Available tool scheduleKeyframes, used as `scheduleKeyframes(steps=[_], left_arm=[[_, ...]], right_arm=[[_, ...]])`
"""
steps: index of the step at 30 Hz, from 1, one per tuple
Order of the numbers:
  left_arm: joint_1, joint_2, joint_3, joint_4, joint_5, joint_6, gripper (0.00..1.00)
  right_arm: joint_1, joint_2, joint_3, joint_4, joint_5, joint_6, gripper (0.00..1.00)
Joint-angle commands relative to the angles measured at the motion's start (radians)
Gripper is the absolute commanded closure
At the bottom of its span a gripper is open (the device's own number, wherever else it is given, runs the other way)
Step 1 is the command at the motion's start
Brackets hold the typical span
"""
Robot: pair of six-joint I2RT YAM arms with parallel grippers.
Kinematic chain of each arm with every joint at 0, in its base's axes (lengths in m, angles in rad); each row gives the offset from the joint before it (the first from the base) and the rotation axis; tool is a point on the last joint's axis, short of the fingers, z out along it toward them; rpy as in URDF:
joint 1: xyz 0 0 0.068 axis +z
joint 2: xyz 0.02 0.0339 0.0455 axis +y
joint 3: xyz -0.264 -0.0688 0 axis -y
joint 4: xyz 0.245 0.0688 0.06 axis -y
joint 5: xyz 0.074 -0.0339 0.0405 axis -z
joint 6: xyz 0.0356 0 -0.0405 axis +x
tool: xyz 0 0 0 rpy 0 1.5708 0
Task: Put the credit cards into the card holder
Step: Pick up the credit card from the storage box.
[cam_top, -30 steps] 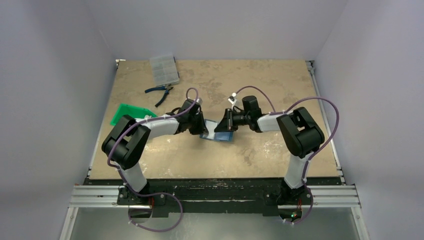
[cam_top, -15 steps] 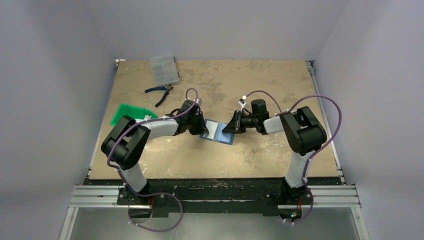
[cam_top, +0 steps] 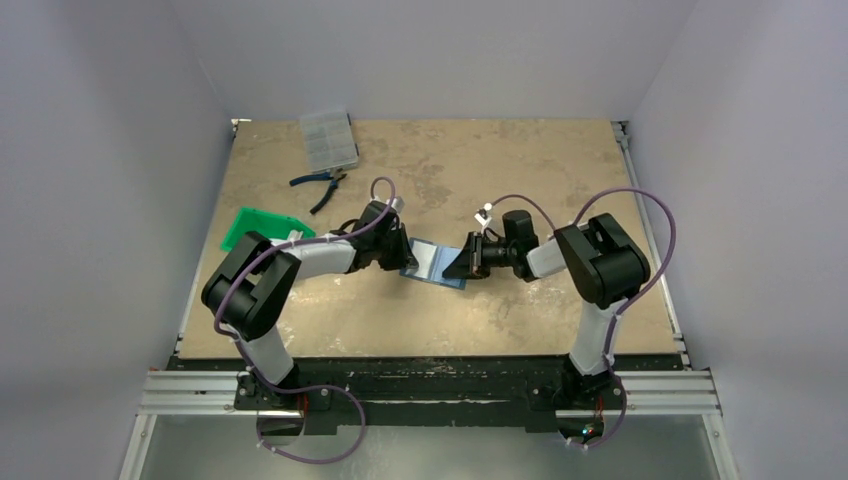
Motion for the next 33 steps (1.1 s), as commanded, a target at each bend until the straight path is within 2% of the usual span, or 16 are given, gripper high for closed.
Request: scheduleKeyframes(steps=[1,7,11,15,20,24,33], left_arm=[[0.002,0.017,-0.048,-0.040,-0.006,0.021,1.00],[0.005,-0.001,-0.049,-0.033,0.024,0.019,1.00],[0.004,0.002,-0.044,-0.027,0.037,0.016,1.00],[0.004,0.010,-0.055,0.010,0.054,-0.001,1.00],[0.004,-0.001,-0.053,0.007,0.058,-0.002,1.00],[0.004,-0.005,-0.055,0.001,0.065,0.005,1.00],[0.004,-0.041,-0.011,-0.061,0.098,0.016,1.00]], right_arm=[[-0.026,0.013,-0.065,0.080,0.018,0.008,0.80],[-0.023,-0.136,0.011,-0.148,0.116,-0.099,0.78],[-0.002,-0.173,0.056,-0.142,0.073,-0.066,0.75],[-0.009,-0.105,0.065,-0.082,0.039,-0.040,0.75],[-0.020,-0.030,0.008,-0.089,0.128,-0.098,0.75],[-0.021,-0.054,-0.047,-0.071,0.161,-0.113,0.75],[0.004,-0.140,0.041,-0.203,0.247,-0.185,0.73]])
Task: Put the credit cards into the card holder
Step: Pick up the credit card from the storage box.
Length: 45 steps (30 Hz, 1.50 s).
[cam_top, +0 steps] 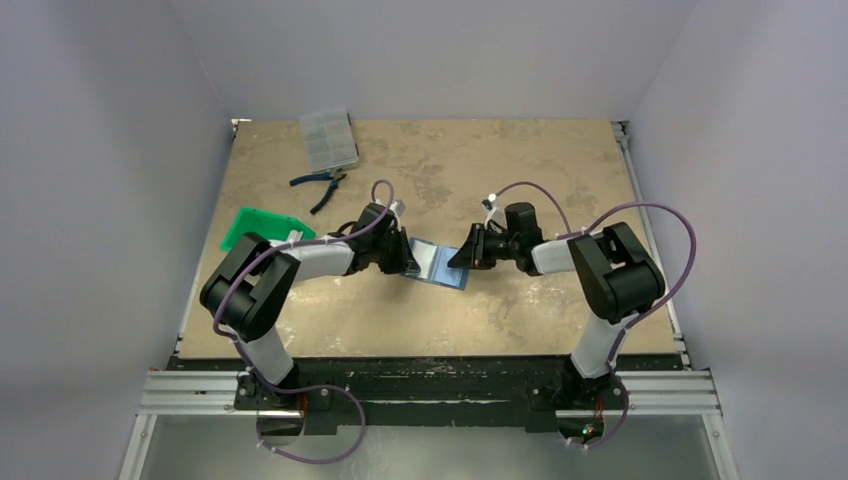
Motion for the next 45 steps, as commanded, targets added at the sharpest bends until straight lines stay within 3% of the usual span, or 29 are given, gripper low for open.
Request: scheduleKeyframes(steps=[1,6,11,18,23,29,32,38,40,45], left_arm=[[0.000,-0.041,0.030,-0.105,0.039,0.020,1.00],[0.000,-0.071,0.078,-0.161,0.053,0.028,0.95],[-0.001,-0.119,0.082,-0.180,0.051,0.009,0.86],[0.000,-0.198,0.095,-0.173,0.064,-0.076,0.70],[-0.004,-0.293,0.087,-0.164,0.023,-0.143,0.54],[-0.056,-0.353,0.035,0.038,0.069,-0.232,0.44],[-0.117,-0.284,0.090,0.047,0.057,-0.209,0.49],[-0.138,-0.127,0.154,0.005,-0.086,-0.139,0.78],[-0.135,-0.094,0.178,-0.030,-0.153,-0.105,0.86],[-0.099,-0.053,0.139,0.022,-0.186,-0.086,0.94]], right_arm=[[0.037,-0.059,0.061,-0.131,0.144,-0.091,0.73],[0.146,-0.147,0.091,-0.149,0.258,-0.137,0.70],[0.179,-0.208,0.032,-0.075,0.317,-0.143,0.68],[0.189,-0.181,-0.073,0.122,0.311,-0.077,0.66],[0.190,-0.212,-0.138,0.202,0.343,-0.037,0.66],[0.191,-0.247,-0.165,0.235,0.359,-0.002,0.65],[0.191,-0.238,-0.157,0.227,0.337,0.018,0.73],[0.188,-0.240,-0.139,0.189,0.343,-0.016,0.98],[0.177,-0.210,-0.129,0.198,0.299,-0.013,1.00],[0.087,-0.144,-0.166,0.311,0.208,0.055,1.00]])
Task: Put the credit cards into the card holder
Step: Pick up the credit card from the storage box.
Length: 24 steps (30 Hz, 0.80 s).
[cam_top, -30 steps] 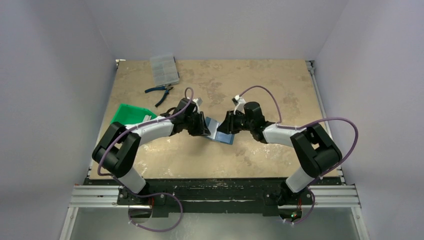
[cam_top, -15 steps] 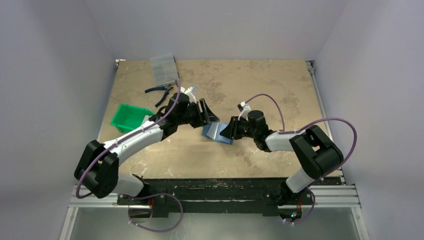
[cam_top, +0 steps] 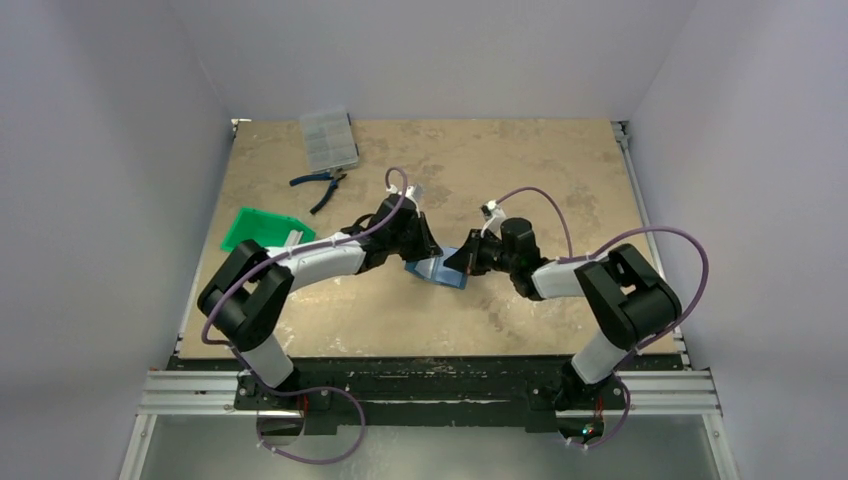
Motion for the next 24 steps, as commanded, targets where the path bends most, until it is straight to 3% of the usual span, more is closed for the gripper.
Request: scheduleKeyframes(steps=[1,6,12,17,24], left_arm=[[0.035,0.019,-0.001,0.075,-0.065,0.042,0.95],[0.056,0.093,-0.035,0.122,-0.067,0.049,0.99],[0.136,0.124,-0.216,0.265,-0.075,-0.036,1.00],[0.135,0.120,-0.308,0.354,-0.052,-0.085,1.00],[0.134,0.095,-0.311,0.304,-0.043,-0.065,1.00]], right_arm=[[-0.081,0.055,-0.015,0.141,-0.091,0.061,1.00],[-0.119,0.149,-0.011,0.195,-0.138,0.130,1.00],[-0.159,0.244,-0.009,0.219,-0.158,0.202,1.00],[-0.161,0.225,0.008,0.119,-0.100,0.158,1.00],[-0.158,0.135,0.010,0.052,-0.039,0.074,1.00]])
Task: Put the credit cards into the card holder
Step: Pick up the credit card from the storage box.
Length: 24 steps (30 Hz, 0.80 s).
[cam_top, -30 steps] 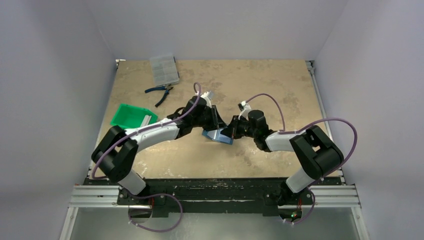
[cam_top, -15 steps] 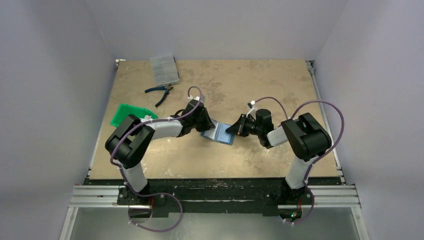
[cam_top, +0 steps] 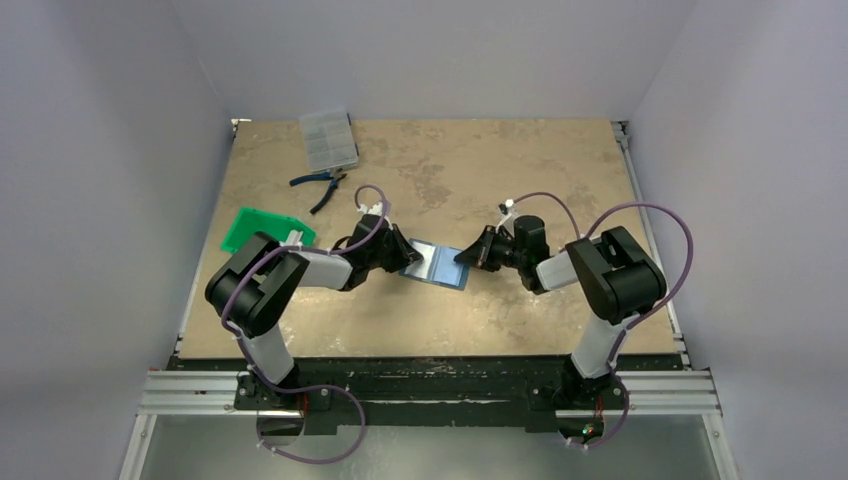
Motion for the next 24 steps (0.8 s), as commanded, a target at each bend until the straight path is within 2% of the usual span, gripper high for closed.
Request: scheduleKeyframes(steps=[1,5,9,13,15,19,24], left_arm=[[0.008,0.008,-0.033,-0.109,-0.017,0.023,1.00],[0.009,0.012,0.003,-0.120,0.033,0.044,1.00],[0.009,-0.003,0.069,-0.168,0.072,0.068,1.00],[0.008,-0.055,0.118,-0.212,0.099,0.081,0.98],[0.008,-0.081,0.142,-0.238,0.104,0.090,0.89],[0.009,-0.155,0.190,-0.311,0.107,0.122,0.66],[0.052,-0.299,0.240,-0.521,0.122,0.241,0.27]], right_arm=[[0.001,-0.060,-0.001,-0.073,0.077,-0.087,1.00],[0.044,-0.099,-0.015,0.015,0.026,-0.099,1.00],[0.100,-0.136,-0.007,0.017,0.025,-0.138,0.98],[0.118,-0.108,0.008,0.025,-0.008,-0.136,0.98],[0.122,-0.103,0.013,0.026,-0.010,-0.134,0.97],[0.125,-0.094,0.020,0.017,-0.010,-0.135,0.97],[0.125,-0.093,0.020,0.012,-0.014,-0.132,0.97]])
